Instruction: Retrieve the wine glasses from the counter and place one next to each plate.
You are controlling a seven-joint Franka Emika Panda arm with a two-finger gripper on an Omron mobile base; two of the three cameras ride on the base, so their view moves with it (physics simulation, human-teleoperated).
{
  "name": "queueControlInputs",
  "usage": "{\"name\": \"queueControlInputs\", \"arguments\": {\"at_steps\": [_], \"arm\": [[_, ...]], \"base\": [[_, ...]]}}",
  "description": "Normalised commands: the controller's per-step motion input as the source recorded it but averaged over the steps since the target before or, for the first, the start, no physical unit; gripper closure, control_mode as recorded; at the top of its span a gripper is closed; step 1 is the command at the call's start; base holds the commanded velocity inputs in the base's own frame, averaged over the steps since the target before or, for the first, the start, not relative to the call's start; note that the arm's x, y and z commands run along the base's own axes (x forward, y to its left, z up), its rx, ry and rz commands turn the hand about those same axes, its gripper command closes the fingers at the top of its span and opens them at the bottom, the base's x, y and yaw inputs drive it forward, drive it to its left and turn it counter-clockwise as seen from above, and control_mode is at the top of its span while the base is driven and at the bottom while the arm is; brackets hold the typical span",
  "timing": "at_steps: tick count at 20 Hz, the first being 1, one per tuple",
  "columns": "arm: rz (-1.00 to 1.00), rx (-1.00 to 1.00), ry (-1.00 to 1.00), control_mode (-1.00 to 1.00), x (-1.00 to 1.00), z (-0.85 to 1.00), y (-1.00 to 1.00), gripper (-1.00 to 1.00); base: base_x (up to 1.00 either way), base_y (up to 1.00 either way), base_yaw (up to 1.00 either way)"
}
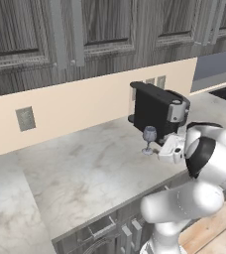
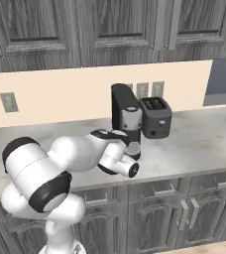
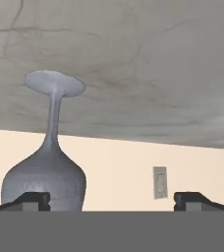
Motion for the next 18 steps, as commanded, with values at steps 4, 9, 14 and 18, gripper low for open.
{"name": "queueControlInputs", "arguments": {"at_steps": [4, 9, 14, 18], "arm": [[0.00, 0.00, 0.03, -1.00, 0.29, -0.09, 0.00, -1.00], [-0.02, 0.00, 0.06, -1.00, 0.23, -0.08, 0.00, -1.00], [-0.06, 0.00, 0.13, -1.00, 0.18, -0.09, 0.01, -1.00], [-0.08, 0.00, 0.07, -1.00, 0.21, -0.01, 0.04, -1.00]], "base": [[0.00, 0.00, 0.00], [0.00, 0.00, 0.00], [0.00, 0.00, 0.00], [0.00, 0.00, 0.00]]}}
